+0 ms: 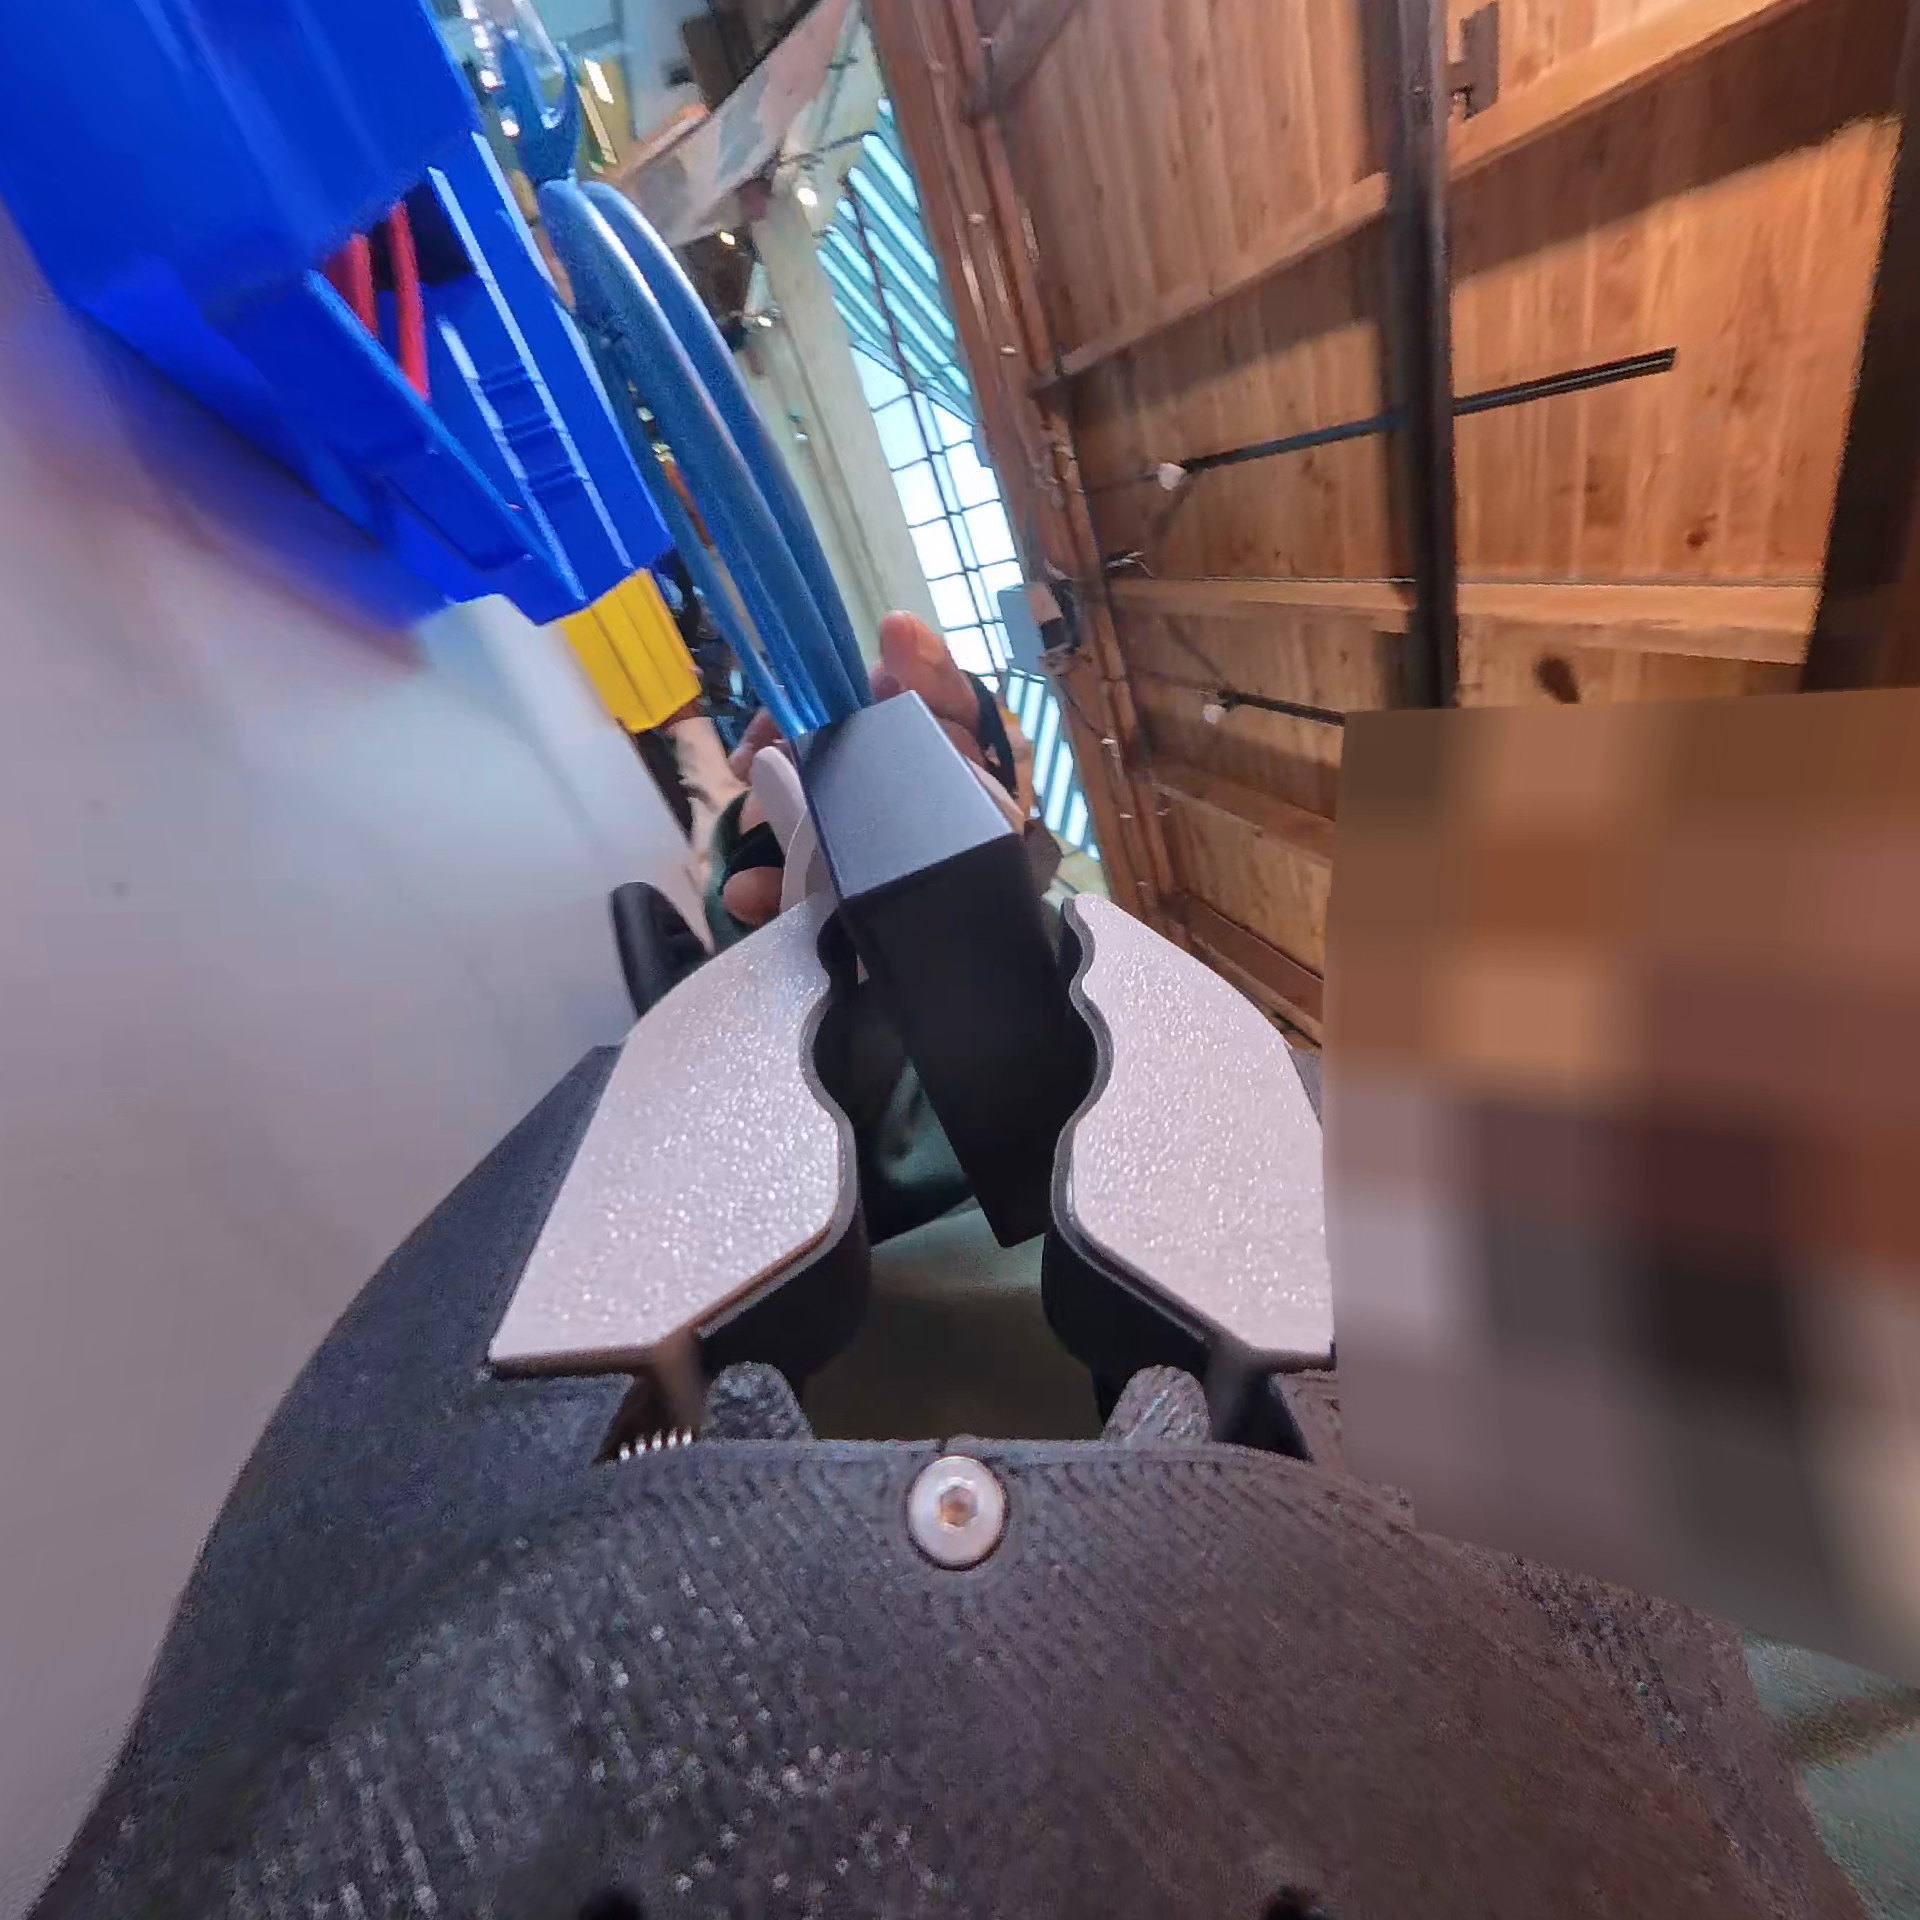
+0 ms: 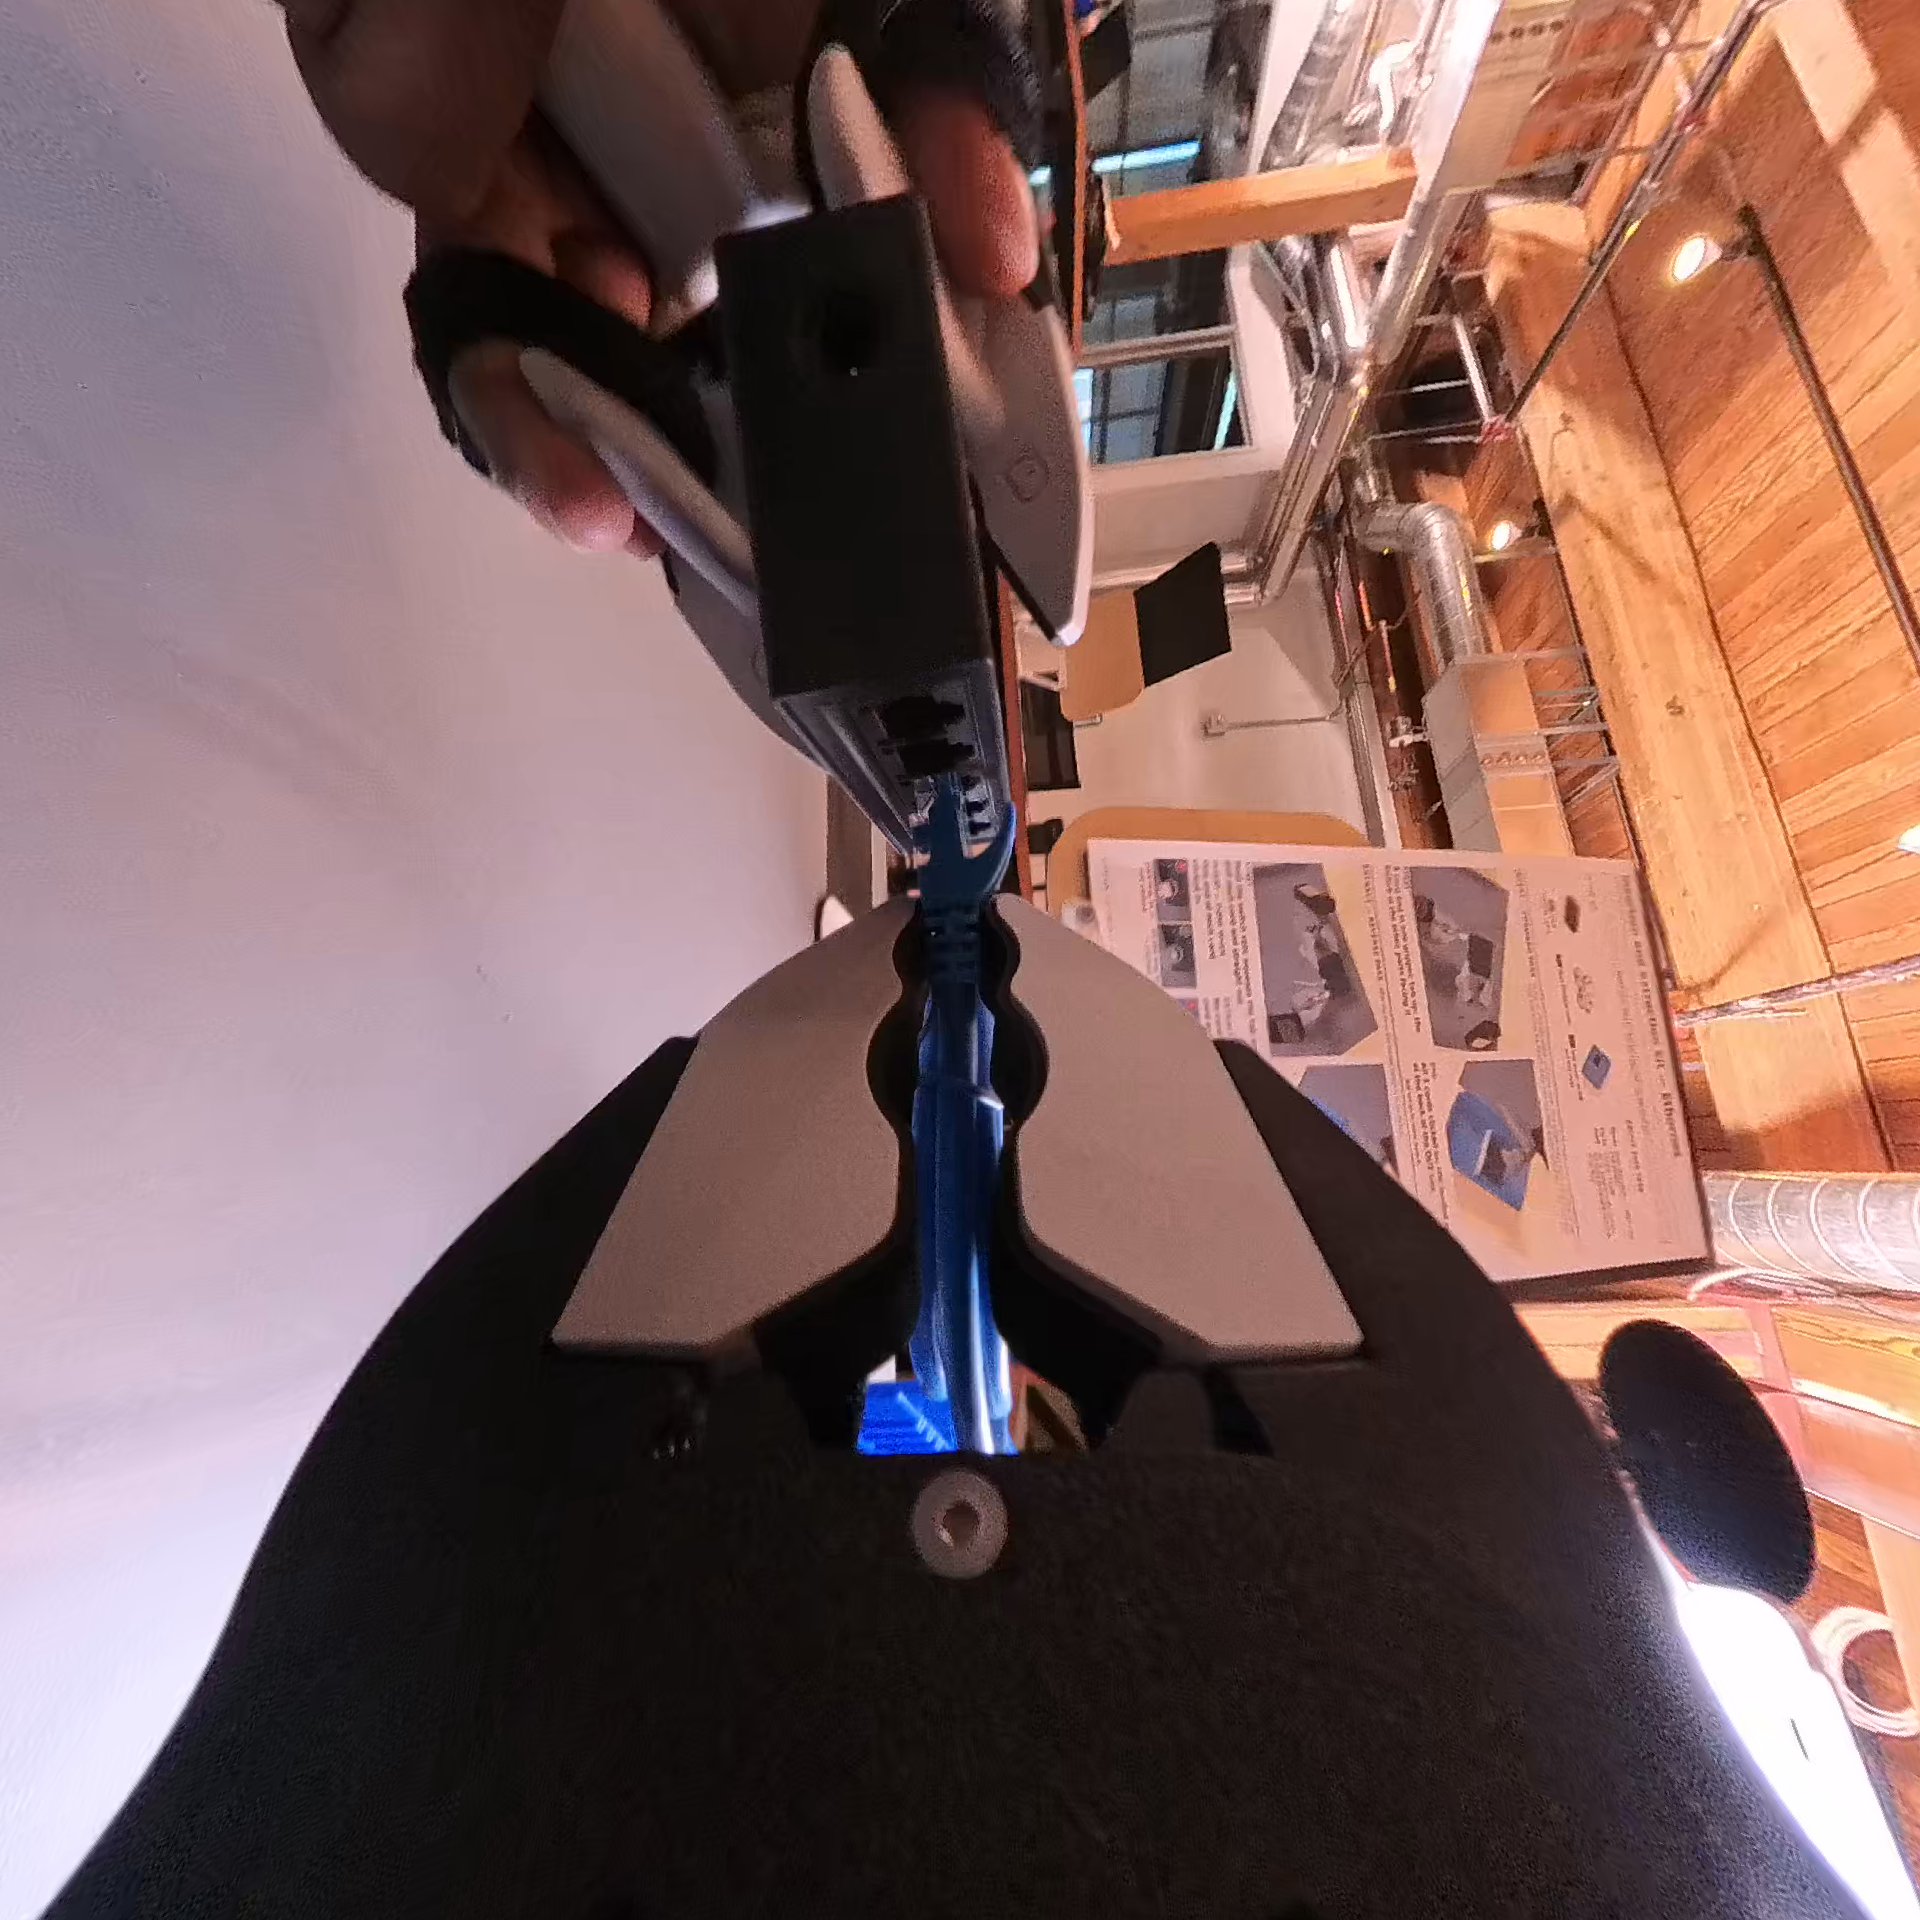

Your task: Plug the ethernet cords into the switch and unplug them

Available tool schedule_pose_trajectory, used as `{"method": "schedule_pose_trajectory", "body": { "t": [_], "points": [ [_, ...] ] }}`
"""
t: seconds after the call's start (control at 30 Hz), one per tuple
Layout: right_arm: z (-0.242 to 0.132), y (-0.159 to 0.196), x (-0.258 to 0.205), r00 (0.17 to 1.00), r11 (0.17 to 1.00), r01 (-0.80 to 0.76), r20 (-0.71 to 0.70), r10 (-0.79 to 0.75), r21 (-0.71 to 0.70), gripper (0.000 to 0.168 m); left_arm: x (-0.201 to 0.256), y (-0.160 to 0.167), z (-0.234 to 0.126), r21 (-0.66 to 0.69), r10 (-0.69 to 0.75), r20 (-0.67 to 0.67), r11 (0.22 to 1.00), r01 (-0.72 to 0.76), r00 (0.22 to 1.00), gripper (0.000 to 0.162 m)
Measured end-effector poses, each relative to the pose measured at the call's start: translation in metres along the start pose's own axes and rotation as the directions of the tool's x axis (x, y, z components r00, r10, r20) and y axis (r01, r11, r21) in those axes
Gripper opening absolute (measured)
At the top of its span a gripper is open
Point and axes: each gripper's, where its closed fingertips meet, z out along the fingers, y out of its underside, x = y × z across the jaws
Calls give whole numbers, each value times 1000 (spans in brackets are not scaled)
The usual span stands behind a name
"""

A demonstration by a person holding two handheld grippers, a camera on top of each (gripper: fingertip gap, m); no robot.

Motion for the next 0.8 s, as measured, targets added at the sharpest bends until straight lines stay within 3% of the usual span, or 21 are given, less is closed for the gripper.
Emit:
{"method": "schedule_pose_trajectory", "body": {
  "t": [0.03, 0.2, 0.3, 0.37, 0.43, 0.5, 0.53, 0.6, 0.63, 0.67, 0.7, 0.73, 0.8],
  "points": [
    [2, 5, -4, 1000, 1000, 16, 8, -16, -24, 9, -7, -1, -1, 13, 9, 45, 1000, -10, 999, 36],
    [12, 15, -19, 997, 997, -44, 67, 49, -66, 10, -24, -6, -8, 19, 44, 137, 999, -47, 990, 31],
    [11, 16, -9, 946, 952, -299, 110, 305, -70, 26, -17, -12, -7, 13, 74, 108, 997, -76, 991, 30],
    [3, 16, 3, 818, 832, -547, 153, 555, -96, 36, -10, -16, -8, 32, 89, 91, 995, -92, 992, 29],
    [-12, 15, 24, 606, 625, -778, 179, 775, -72, 35, -8, -25, -16, 68, 93, 90, 993, -99, 992, 29],
    [-27, 23, 42, 380, 397, -914, 175, 908, -80, 38, -5, -32, -24, 110, 77, 73, 990, -85, 994, 29],
    [-34, 26, 45, 222, 244, -965, 193, 956, -99, 36, -4, -34, -26, 121, 84, 76, 988, -93, 994, 29],
    [-40, 18, 29, -242, -175, -956, 294, 925, -237, 33, -2, -36, -27, 132, 73, 59, 988, -81, 996, 29],
    [-40, 7, 18, -480, -381, -867, 337, 810, -321, 35, -2, -34, -25, 124, 66, 58, 990, -73, 996, 29],
    [-38, -2, 9, -663, -541, -745, 345, 664, -391, 37, -4, -31, -22, 116, 50, 55, 992, -56, 997, 29],
    [-33, -10, 0, -777, -647, -629, 327, 537, -432, 42, -7, -27, -19, 107, 26, 48, 994, -31, 999, 29],
    [-26, -15, -9, -841, -710, -541, 300, 451, -450, 45, -10, -23, -17, 95, 1, 45, 995, -5, 999, 29],
    [-13, -19, -16, -889, -771, -456, 273, 368, -445, 46, -15, -14, -12, 73, -23, 57, 997, 19, 998, 29]
  ]
}}
